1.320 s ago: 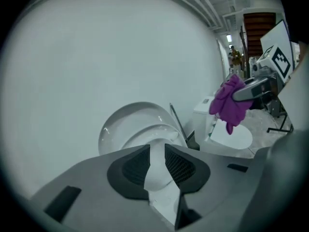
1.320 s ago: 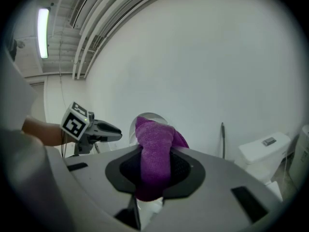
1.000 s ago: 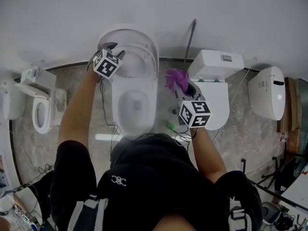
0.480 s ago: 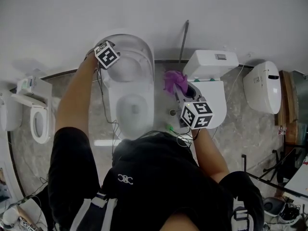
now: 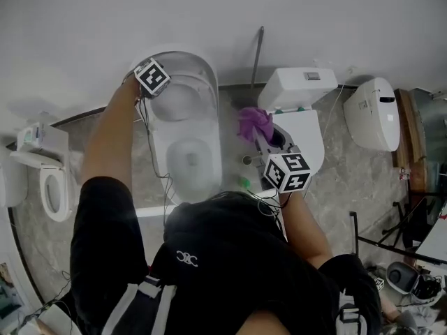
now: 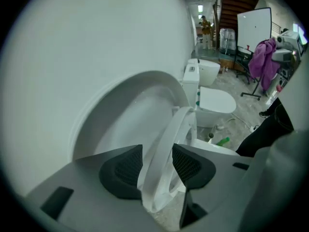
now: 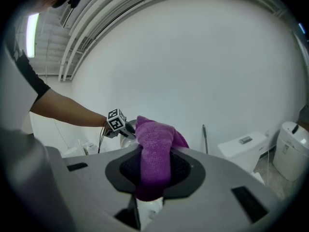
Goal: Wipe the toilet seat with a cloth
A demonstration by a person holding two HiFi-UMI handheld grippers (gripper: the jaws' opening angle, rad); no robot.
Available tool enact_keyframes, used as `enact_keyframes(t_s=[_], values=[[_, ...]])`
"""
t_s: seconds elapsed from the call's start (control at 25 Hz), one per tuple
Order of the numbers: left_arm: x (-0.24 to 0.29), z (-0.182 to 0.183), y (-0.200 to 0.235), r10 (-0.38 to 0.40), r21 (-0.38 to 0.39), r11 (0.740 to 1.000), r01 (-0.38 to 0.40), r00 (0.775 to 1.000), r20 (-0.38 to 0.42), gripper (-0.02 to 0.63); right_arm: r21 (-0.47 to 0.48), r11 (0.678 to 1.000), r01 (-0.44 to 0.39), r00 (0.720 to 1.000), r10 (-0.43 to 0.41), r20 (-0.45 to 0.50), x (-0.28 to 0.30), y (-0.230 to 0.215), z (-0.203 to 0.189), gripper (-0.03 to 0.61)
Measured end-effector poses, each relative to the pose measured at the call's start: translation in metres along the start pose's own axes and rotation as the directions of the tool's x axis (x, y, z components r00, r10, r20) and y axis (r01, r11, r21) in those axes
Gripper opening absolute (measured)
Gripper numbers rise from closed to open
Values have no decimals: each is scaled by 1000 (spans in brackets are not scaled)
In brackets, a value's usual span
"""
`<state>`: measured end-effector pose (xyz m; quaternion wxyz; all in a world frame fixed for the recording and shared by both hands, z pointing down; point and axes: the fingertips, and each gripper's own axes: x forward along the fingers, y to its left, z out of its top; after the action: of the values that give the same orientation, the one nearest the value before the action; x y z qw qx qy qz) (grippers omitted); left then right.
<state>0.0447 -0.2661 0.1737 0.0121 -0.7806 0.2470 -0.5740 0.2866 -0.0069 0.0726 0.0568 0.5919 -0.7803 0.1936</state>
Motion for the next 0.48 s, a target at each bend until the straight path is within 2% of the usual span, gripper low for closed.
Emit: enact_keyframes(t_s=[0.08, 0.16, 0.24, 0.36, 0.48], values=[[5, -3, 0, -12, -1, 1000, 12, 1000, 0, 170, 24, 999, 22, 1000, -22, 1, -6, -1, -3, 84], [10, 1, -2, -29, 23, 999, 28, 999, 39, 170, 33, 998, 50, 999, -50, 1, -14, -1, -6, 84], [6, -4, -1, -26, 31, 999, 25, 999, 36, 139, 42, 996, 76, 997, -76, 2, -21, 1, -9, 84], [-1, -6, -19, -136, 80, 988, 133, 990, 33, 124, 54, 994, 100, 995, -100, 3, -29, 10, -14, 84], [-13, -13, -43, -247, 157, 957, 245, 969, -8, 118, 62, 992, 108, 994, -109, 6, -34, 23, -20, 84]])
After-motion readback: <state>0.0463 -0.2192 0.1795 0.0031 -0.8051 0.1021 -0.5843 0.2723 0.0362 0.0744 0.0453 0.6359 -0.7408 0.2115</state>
